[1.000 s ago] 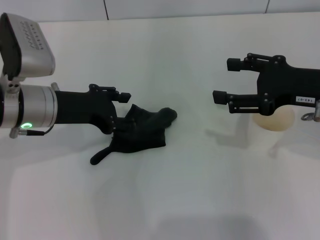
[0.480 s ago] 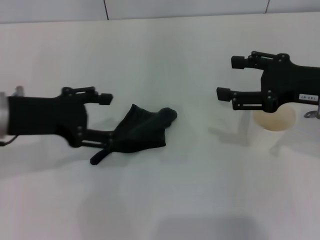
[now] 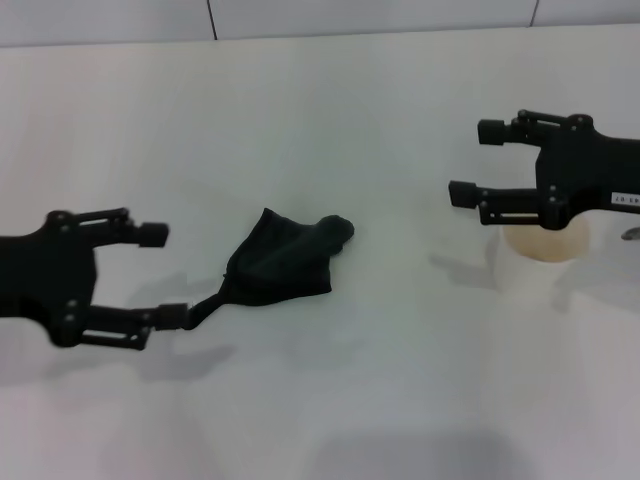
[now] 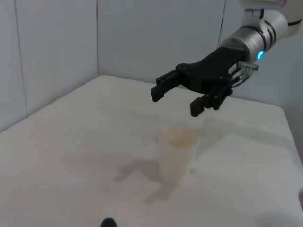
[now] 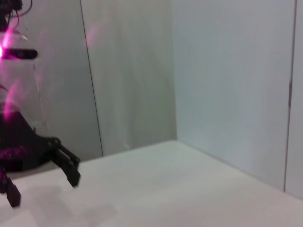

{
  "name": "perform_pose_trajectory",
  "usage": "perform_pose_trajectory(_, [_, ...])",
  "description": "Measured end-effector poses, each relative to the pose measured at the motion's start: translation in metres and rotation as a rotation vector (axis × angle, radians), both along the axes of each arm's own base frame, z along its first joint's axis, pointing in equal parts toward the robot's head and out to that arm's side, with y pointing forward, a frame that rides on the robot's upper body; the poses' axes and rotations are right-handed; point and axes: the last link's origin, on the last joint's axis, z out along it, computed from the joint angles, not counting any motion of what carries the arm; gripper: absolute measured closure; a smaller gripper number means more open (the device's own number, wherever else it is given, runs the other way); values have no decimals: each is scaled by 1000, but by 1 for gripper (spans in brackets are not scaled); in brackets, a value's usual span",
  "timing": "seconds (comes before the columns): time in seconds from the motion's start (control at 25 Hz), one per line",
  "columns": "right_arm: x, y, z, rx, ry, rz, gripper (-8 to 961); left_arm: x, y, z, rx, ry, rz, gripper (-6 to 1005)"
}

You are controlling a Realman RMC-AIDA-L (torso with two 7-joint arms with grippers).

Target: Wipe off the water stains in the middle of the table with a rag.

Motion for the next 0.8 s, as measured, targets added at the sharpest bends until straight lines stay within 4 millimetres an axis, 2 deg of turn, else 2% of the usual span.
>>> perform_pose_trajectory(0.28, [3,0,0,-31,-29,-25,128,-16,-9,14,10,34,27,105])
perform_pose_trajectory(0.8, [1,0,-1,-58,-70,-19,128,-13,-6,15,7,43,2,105])
